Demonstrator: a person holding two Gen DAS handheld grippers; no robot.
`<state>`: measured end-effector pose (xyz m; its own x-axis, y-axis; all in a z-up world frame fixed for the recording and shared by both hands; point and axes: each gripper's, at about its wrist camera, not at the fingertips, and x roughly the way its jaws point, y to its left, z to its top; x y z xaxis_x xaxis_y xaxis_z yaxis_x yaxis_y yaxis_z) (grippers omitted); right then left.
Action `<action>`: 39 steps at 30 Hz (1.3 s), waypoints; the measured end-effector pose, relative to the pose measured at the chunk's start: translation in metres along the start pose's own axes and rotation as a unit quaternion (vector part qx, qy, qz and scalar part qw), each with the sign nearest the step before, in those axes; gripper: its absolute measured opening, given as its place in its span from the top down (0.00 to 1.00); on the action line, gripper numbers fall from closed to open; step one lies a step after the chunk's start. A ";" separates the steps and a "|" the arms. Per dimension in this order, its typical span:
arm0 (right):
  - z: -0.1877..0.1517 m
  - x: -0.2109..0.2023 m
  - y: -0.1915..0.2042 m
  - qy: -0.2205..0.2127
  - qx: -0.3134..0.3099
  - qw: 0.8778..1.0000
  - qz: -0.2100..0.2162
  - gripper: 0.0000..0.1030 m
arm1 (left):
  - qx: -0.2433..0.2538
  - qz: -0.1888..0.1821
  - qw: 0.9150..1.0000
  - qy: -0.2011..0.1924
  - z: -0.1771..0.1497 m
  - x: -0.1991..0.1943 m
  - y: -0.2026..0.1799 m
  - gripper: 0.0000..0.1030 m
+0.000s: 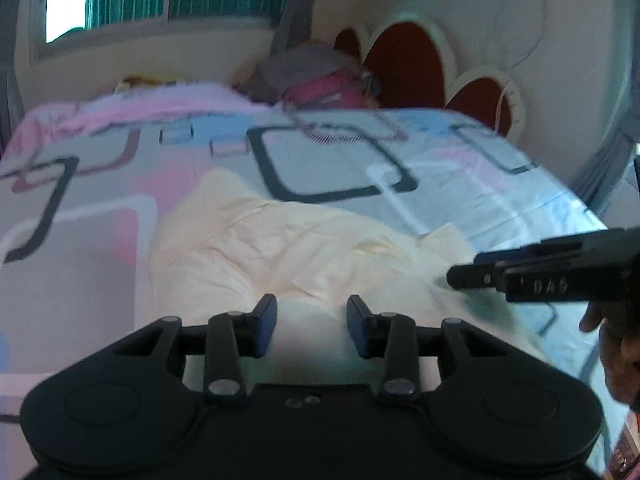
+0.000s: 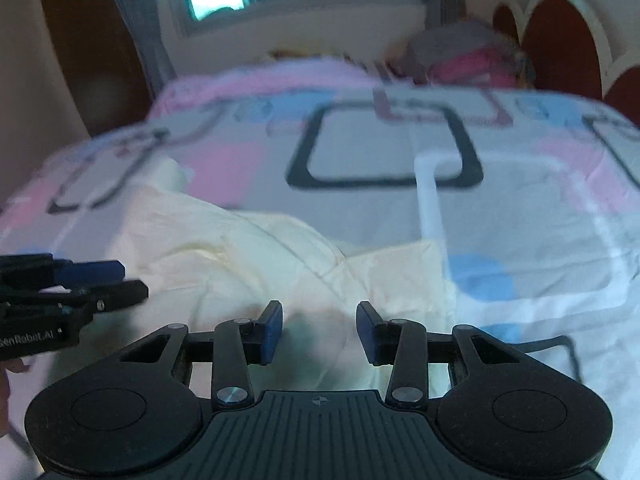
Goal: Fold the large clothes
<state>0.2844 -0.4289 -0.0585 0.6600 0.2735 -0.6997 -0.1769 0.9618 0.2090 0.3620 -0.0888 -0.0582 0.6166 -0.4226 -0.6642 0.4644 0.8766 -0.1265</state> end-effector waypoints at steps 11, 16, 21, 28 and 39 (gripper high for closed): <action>-0.072 -0.003 0.022 0.051 -0.024 0.998 0.015 0.60 | 0.003 -0.009 1.000 0.027 -0.060 -0.016 -0.028 0.64; -0.054 -0.022 0.024 0.039 -0.023 0.999 0.010 0.60 | 0.002 -0.002 1.000 0.021 -0.053 -0.027 -0.026 0.63; -0.039 -0.041 0.003 0.003 0.015 1.000 0.013 0.60 | -0.014 0.040 0.999 -0.009 -0.050 -0.045 -0.013 0.33; -0.037 -0.049 -0.008 -0.018 0.044 0.999 0.009 0.10 | -0.038 0.065 0.997 -0.005 -0.047 -0.048 0.010 0.15; -0.059 -0.019 -0.096 0.045 0.252 0.962 0.098 0.00 | -0.154 0.005 0.987 0.038 -0.070 -0.038 0.047 0.02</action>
<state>0.2456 -0.5257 -0.1054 0.5799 0.4712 -0.6646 0.1002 0.7683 0.6322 0.3156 -0.0157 -0.0902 0.5644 -0.4058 -0.7189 0.2361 0.9138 -0.3304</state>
